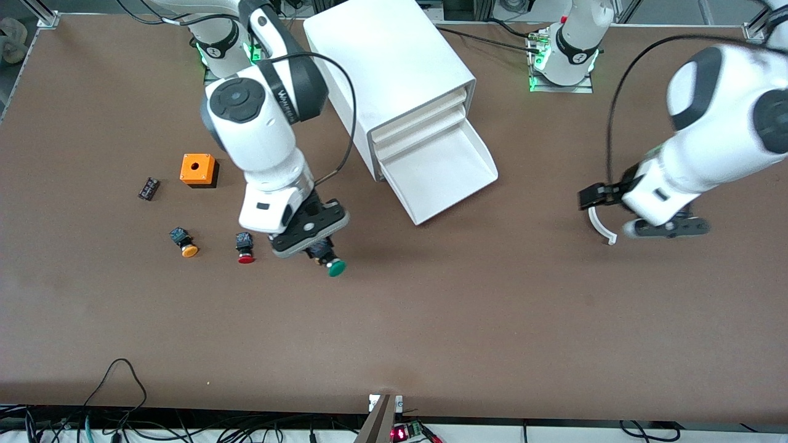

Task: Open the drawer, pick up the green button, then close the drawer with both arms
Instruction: 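Carry the button toward the red button while the left gripper pushes the drawer shut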

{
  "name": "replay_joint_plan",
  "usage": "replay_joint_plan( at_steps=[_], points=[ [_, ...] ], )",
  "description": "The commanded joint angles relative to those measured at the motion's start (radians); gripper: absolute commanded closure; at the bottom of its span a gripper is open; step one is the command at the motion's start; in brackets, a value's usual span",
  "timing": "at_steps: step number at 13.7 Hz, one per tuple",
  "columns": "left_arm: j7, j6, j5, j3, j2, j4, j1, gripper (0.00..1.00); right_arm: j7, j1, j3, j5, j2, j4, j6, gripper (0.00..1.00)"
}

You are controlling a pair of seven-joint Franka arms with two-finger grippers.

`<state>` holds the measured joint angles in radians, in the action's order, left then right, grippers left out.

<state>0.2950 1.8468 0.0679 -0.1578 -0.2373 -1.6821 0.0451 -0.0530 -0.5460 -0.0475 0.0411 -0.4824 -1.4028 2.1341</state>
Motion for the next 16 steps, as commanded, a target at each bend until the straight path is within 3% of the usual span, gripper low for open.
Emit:
replay_joint_plan(
  at_steps=[1, 8, 11, 16],
  points=[
    [0.204, 0.171, 0.015, -0.029, -0.095, -0.043, 0.063, 0.00, -0.170, 0.040, 0.009, 0.008, 0.042, -0.096, -0.080, 0.82],
    [0.577, 0.535, 0.004, 0.010, -0.261, -0.159, 0.321, 0.00, -0.395, 0.076, 0.011, 0.000, 0.045, -0.341, -0.036, 0.82],
    [0.655, 0.560, 0.003, 0.018, -0.286, -0.194, 0.358, 0.00, -0.415, 0.086, 0.011, 0.000, 0.047, -0.451, 0.068, 0.82],
    [0.641, 0.560, 0.000, 0.017, -0.280, -0.249, 0.364, 0.00, -0.470, 0.087, 0.011, 0.002, 0.001, -0.524, 0.203, 0.77]
  ],
)
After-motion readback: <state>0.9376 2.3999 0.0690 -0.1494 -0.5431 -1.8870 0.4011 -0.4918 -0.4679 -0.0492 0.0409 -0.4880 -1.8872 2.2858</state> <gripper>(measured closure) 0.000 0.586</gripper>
